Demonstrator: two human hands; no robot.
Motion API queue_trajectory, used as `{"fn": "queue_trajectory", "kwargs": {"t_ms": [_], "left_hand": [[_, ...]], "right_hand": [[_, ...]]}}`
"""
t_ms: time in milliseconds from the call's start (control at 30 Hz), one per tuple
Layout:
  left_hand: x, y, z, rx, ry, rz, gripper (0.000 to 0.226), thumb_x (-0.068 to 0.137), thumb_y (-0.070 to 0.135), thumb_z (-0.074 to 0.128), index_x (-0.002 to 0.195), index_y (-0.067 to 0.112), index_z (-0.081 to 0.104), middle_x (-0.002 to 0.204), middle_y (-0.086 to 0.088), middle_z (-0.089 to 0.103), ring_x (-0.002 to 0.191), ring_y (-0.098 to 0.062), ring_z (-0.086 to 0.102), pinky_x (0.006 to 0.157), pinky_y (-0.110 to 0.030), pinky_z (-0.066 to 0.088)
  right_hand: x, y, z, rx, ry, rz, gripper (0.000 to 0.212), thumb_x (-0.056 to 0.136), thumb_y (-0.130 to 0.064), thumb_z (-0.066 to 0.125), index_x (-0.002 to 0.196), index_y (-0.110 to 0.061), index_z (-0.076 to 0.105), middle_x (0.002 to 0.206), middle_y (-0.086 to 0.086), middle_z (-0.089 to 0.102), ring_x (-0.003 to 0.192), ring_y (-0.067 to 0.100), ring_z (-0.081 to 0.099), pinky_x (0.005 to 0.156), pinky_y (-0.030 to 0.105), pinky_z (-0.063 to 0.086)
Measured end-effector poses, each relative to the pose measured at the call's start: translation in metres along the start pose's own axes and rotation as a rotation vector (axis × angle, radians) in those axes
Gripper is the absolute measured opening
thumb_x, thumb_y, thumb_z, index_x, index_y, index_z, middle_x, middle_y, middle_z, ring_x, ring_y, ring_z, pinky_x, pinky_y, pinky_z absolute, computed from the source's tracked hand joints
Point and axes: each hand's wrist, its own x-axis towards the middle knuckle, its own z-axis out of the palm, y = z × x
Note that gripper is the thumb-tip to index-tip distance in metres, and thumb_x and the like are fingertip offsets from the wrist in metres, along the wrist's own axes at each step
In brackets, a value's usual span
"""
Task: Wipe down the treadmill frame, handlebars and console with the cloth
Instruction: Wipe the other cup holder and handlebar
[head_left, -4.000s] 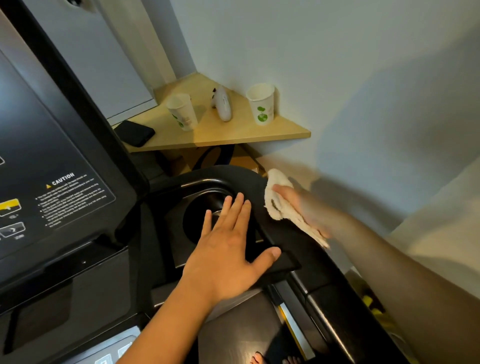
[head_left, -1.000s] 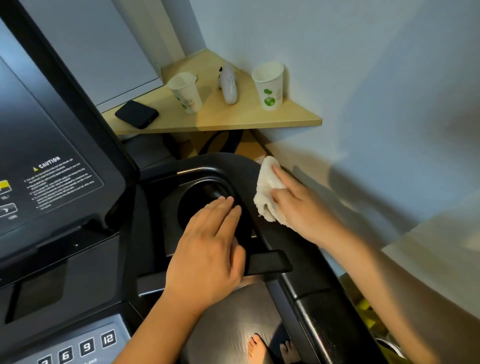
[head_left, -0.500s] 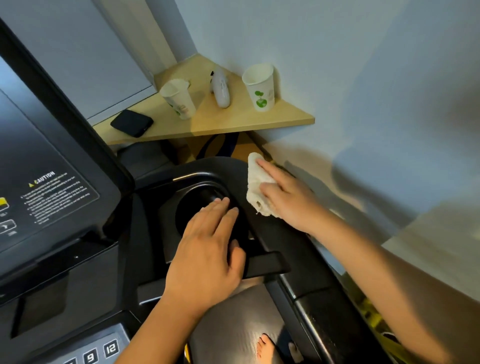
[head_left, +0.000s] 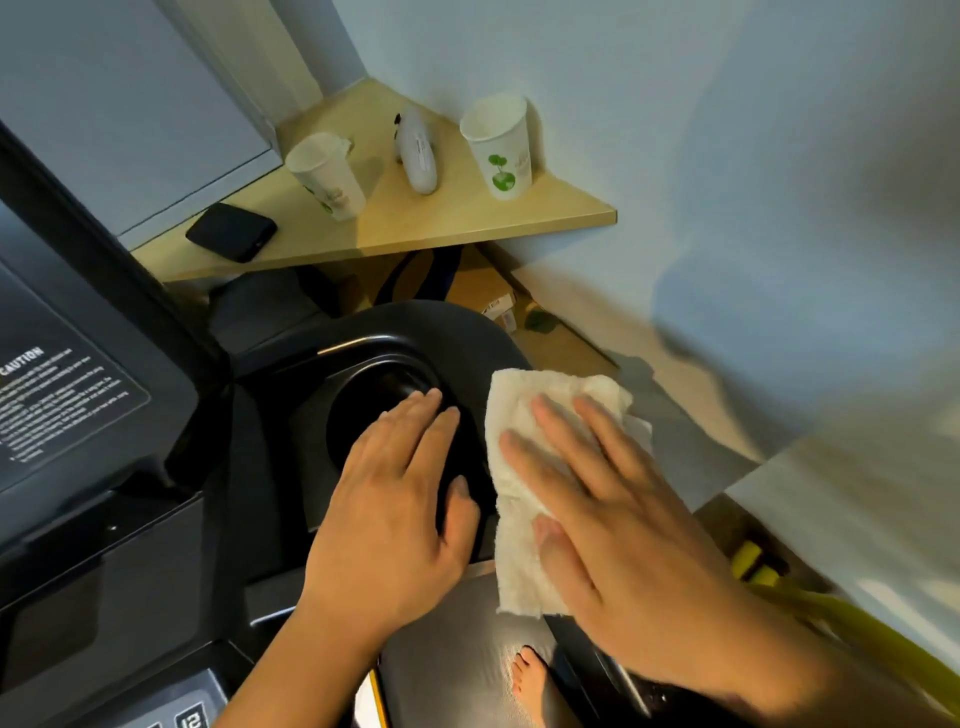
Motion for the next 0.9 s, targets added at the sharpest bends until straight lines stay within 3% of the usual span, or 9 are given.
{"fn": "queue_trajectory", "kwargs": {"t_ms": [133,233,333,433,533,600,667,733,900], "left_hand": [[0.003,-0.003,0.002,-0.002,-0.025,0.008,0.057,0.09,0.035,0.046,0.141,0.011,0.051,0.15,-0.008,0.045,0.142,-0.022,0.037,0.116,-0.036,0.025],[0.003,-0.002,0.001,-0.005,-0.031,0.004,0.057,0.089,0.036,0.048,0.141,0.011,0.051,0.151,-0.008,0.045,0.142,-0.022,0.036,0.117,-0.036,0.025],[0.004,-0.001,-0.001,-0.007,-0.034,0.001,0.059,0.089,0.037,0.045,0.141,0.011,0.052,0.151,-0.007,0.045,0.142,-0.021,0.036,0.118,-0.034,0.023],[0.004,0.0,-0.002,-0.008,-0.031,-0.001,0.059,0.089,0.038,0.044,0.141,0.011,0.052,0.151,-0.007,0.045,0.142,-0.02,0.036,0.118,-0.034,0.024],[0.002,0.001,-0.003,-0.009,-0.02,-0.008,0.058,0.089,0.037,0.044,0.139,0.011,0.054,0.149,-0.007,0.048,0.141,-0.02,0.037,0.115,-0.036,0.027],[0.001,0.002,-0.003,-0.011,-0.012,-0.008,0.057,0.089,0.037,0.045,0.139,0.011,0.054,0.148,-0.006,0.049,0.14,-0.019,0.038,0.114,-0.036,0.027],[0.001,0.002,-0.004,-0.016,-0.014,-0.008,0.056,0.089,0.037,0.045,0.139,0.012,0.055,0.147,-0.006,0.049,0.14,-0.018,0.037,0.115,-0.036,0.026],[0.003,0.001,-0.003,-0.021,-0.025,-0.004,0.057,0.089,0.038,0.045,0.139,0.012,0.054,0.148,-0.006,0.049,0.14,-0.018,0.038,0.115,-0.036,0.027],[0.006,0.0,-0.003,-0.045,-0.061,0.016,0.058,0.089,0.039,0.044,0.139,0.01,0.054,0.15,-0.006,0.045,0.143,-0.019,0.035,0.117,-0.037,0.026]], "right_hand": [[0.03,0.01,-0.005,0.128,-0.015,-0.004,0.059,0.089,-0.05,0.014,0.147,-0.051,0.002,0.157,-0.022,-0.02,0.145,0.011,-0.023,0.12,0.044,0.008],[0.072,0.027,-0.004,0.275,0.023,0.024,0.056,0.094,-0.042,0.034,0.146,-0.051,0.015,0.157,-0.025,-0.01,0.148,0.008,-0.007,0.119,0.044,0.017],[0.105,0.036,-0.006,0.523,0.068,0.076,0.053,0.096,-0.032,0.042,0.145,-0.047,0.027,0.159,-0.02,0.007,0.147,0.006,0.009,0.118,0.038,0.019],[0.122,0.042,-0.008,0.839,0.027,0.197,0.053,0.09,-0.042,0.04,0.142,-0.049,0.034,0.155,-0.015,0.029,0.14,0.006,0.028,0.118,0.037,0.023],[0.109,0.05,-0.005,0.899,-0.041,0.304,0.044,0.102,-0.022,0.033,0.146,-0.016,0.036,0.145,0.015,0.044,0.122,0.012,0.05,0.103,0.023,0.036],[0.087,0.063,0.01,0.988,0.007,0.504,0.041,0.104,-0.006,0.029,0.144,0.002,0.03,0.139,0.028,0.044,0.124,0.035,0.048,0.098,0.033,0.037],[0.079,0.057,0.015,0.906,-0.04,0.524,0.049,0.105,-0.034,0.03,0.148,-0.01,0.029,0.143,0.02,0.043,0.133,0.035,0.041,0.107,0.04,0.035],[0.079,0.054,0.016,0.796,-0.013,0.457,0.058,0.095,-0.065,0.026,0.148,-0.04,0.027,0.151,0.0,0.038,0.139,0.021,0.035,0.114,0.045,0.029],[0.09,0.043,0.004,0.696,0.08,0.131,0.055,0.092,-0.052,0.042,0.144,-0.05,0.024,0.158,-0.022,0.014,0.146,0.006,0.015,0.118,0.039,0.021]]}}
